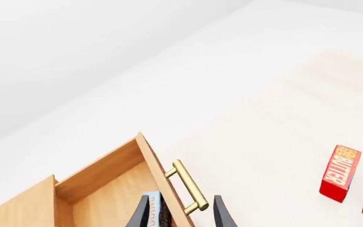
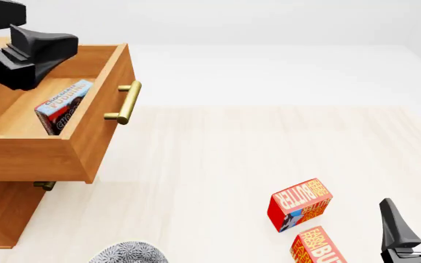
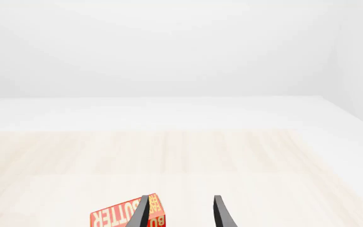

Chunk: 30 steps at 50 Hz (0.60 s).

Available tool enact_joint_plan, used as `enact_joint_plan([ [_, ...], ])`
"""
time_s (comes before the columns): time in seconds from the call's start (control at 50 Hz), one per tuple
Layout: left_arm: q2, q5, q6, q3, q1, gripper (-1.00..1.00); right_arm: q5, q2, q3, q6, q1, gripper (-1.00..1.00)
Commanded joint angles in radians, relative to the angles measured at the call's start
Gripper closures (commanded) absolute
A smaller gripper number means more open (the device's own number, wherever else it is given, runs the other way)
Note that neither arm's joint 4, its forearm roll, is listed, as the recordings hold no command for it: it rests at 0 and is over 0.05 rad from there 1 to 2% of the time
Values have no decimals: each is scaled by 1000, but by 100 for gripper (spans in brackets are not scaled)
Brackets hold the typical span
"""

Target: Put the chocolate pudding in the top drawer of the cabinet and close it.

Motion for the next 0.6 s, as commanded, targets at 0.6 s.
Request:
enact_joint_plan([
  [0.6,118,-111,-19,110,-211,-100,0,0,0,0,0,-100],
])
